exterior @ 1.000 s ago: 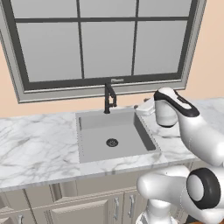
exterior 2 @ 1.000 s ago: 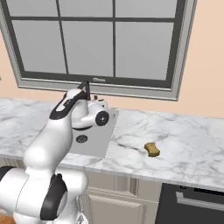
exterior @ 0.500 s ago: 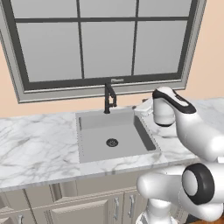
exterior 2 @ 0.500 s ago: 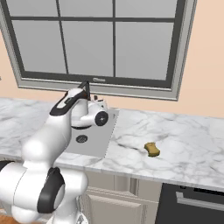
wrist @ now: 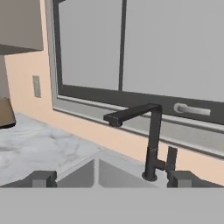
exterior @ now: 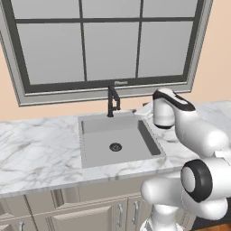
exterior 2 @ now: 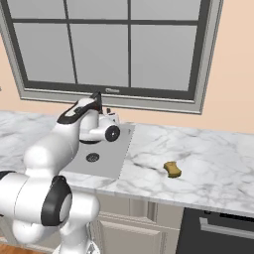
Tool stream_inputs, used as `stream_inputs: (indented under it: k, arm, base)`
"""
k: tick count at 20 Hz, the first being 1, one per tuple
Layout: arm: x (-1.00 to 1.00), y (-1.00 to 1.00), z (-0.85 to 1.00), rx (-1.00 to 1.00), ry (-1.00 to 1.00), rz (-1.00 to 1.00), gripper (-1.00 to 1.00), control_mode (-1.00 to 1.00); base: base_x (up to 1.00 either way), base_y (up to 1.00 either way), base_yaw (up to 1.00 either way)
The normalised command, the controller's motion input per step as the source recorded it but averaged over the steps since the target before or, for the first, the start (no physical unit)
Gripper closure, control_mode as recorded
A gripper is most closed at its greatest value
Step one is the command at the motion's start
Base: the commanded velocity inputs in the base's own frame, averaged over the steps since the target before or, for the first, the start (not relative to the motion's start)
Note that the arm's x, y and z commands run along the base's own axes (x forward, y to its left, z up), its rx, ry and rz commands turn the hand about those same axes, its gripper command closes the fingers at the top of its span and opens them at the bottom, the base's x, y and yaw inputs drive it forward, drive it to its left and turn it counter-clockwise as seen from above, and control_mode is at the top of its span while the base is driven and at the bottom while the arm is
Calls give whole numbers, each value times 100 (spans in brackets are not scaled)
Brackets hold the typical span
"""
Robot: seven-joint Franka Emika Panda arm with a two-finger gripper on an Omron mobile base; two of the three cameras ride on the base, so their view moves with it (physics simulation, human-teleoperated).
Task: Soak the sponge with water for a few seconds and then drop it inside the sink.
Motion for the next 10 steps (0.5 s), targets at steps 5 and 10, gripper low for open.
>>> stream_inputs:
  k: [5,10]
  arm:
    - [21,0,-15,0,-1,0,-100,-100]
    - [24,0,-8,1,-2,0,-100,-100]
  base:
    - [0,0,0]
    - [0,0,0]
